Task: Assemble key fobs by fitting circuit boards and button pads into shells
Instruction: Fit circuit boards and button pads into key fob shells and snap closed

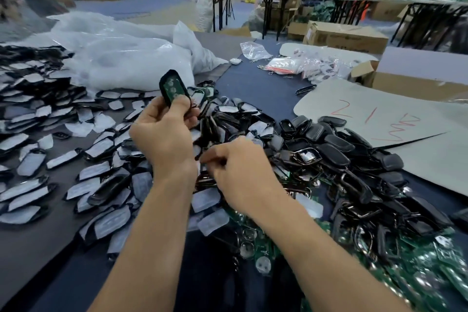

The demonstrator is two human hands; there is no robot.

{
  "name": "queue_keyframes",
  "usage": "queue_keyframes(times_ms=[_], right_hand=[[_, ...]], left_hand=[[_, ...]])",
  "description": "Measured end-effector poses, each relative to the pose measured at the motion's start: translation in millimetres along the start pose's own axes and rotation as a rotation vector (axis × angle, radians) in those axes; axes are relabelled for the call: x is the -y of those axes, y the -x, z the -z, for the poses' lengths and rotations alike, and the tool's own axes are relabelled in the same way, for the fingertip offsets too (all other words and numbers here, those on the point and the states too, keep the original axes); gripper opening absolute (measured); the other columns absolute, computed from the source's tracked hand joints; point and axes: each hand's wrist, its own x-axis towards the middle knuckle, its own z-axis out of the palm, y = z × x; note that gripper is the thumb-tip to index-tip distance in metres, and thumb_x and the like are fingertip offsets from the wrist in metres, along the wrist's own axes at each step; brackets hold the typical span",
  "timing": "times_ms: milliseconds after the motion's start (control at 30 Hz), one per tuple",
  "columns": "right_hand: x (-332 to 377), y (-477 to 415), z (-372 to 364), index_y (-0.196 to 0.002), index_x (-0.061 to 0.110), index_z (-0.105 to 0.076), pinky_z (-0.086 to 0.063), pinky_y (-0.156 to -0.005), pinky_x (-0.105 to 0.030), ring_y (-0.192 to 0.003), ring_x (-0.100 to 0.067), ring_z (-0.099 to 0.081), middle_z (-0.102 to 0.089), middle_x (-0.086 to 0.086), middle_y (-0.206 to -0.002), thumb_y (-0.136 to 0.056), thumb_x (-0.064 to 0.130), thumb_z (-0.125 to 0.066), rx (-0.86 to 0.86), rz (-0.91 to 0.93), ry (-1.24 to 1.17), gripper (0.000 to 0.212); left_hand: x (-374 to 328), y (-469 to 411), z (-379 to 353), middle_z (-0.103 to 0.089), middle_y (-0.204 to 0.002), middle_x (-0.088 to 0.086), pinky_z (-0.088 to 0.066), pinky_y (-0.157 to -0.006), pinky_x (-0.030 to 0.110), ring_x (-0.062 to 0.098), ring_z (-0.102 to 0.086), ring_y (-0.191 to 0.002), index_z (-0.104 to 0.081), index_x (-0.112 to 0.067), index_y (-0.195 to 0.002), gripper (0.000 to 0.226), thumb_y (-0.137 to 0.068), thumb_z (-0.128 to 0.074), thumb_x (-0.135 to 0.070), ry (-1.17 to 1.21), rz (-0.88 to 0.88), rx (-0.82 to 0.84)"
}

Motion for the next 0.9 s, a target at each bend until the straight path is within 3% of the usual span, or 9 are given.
queue_keyframes(times_ms=[100,200,267,333,467,567,633,767,900], right_hand=[[12,-20,-21,-0.114,0.027,-0.074,-0.052,-0.086,-0.039,-0.103,-0.029,-0.056,-0.063,-0.005,-0.095,-0.092,0.025,-0.067,0.197,0.087,0.200,0.023],[13,-19,-26,-0.107,0.021,-0.073,-0.046,-0.075,-0.035,-0.094,-0.030,-0.059,-0.063,-0.005,-0.088,-0.091,0.025,-0.067,0.247,0.160,0.379,0.017],[10,-7,-28,-0.100,0.023,-0.078,-0.047,-0.079,-0.032,-0.088,-0.025,-0.059,-0.069,-0.003,-0.087,-0.090,0.019,-0.066,0.179,0.152,0.356,0.016],[9,7,-25,-0.100,0.028,-0.082,-0.048,-0.083,-0.030,-0.091,-0.016,-0.063,-0.074,0.004,-0.089,-0.089,0.017,-0.066,0.090,0.064,0.169,0.022],[-8,34,8,-0.108,0.051,-0.069,-0.047,-0.078,-0.004,-0.086,0.014,-0.064,-0.067,0.041,-0.078,-0.089,0.028,-0.067,-0.277,-0.105,-0.194,0.030],[-35,54,50,-0.088,0.053,-0.079,-0.054,-0.071,-0.014,-0.074,0.001,-0.071,-0.077,0.020,-0.079,-0.093,0.014,-0.072,-0.483,-0.261,-0.473,0.039],[-56,64,69,-0.077,0.037,-0.082,-0.054,-0.069,-0.016,-0.067,0.000,-0.068,-0.078,0.011,-0.076,-0.092,0.006,-0.073,-0.556,-0.398,-0.618,0.037],[-80,75,79,-0.073,0.023,-0.083,-0.050,-0.056,-0.013,-0.058,-0.003,-0.059,-0.072,0.005,-0.066,-0.093,0.007,-0.072,-0.584,-0.567,-0.816,0.028],[-91,76,79,-0.073,0.018,-0.080,-0.045,-0.052,-0.013,-0.053,-0.005,-0.053,-0.067,0.003,-0.061,-0.093,0.004,-0.072,-0.615,-0.566,-0.906,0.025]], left_hand=[[0,-11,5,-0.076,-0.069,0.002,-0.054,-0.057,0.022,0.017,-0.069,-0.058,-0.075,-0.009,-0.081,0.012,-0.088,-0.074,0.000,0.020,-0.022,-0.046],[8,-16,9,-0.075,-0.068,0.000,-0.053,-0.056,0.021,0.017,-0.068,-0.057,-0.076,-0.006,-0.084,0.008,-0.088,-0.075,0.001,-0.011,-0.003,-0.057],[12,-17,10,-0.074,-0.068,0.001,-0.053,-0.056,0.021,0.017,-0.067,-0.057,-0.076,-0.003,-0.085,0.006,-0.088,-0.075,0.002,-0.019,0.033,-0.057],[14,-19,10,-0.073,-0.066,0.001,-0.052,-0.055,0.021,0.017,-0.067,-0.055,-0.075,-0.005,-0.083,0.008,-0.088,-0.074,0.002,-0.019,0.065,-0.066],[15,-14,7,-0.072,-0.066,0.004,-0.054,-0.056,0.023,0.017,-0.067,-0.056,-0.072,-0.007,-0.076,0.016,-0.087,-0.072,0.005,0.029,0.141,0.009],[17,2,-1,-0.073,-0.069,0.011,-0.056,-0.055,0.024,0.021,-0.069,-0.057,-0.066,-0.003,-0.076,0.017,-0.088,-0.065,0.008,0.128,0.255,0.124],[24,19,-9,-0.074,-0.072,0.014,-0.057,-0.055,0.024,0.024,-0.070,-0.059,-0.063,-0.002,-0.078,0.015,-0.089,-0.061,0.007,0.086,0.283,0.232],[46,60,-21,-0.077,-0.079,0.013,-0.059,-0.061,0.026,0.024,-0.074,-0.067,-0.064,-0.002,-0.087,0.005,-0.086,-0.066,0.003,-0.149,0.295,0.502],[55,81,-24,-0.071,-0.074,0.012,-0.057,-0.058,0.026,0.023,-0.069,-0.061,-0.065,-0.009,-0.098,0.029,-0.071,-0.069,-0.001,-0.293,0.311,0.709]])
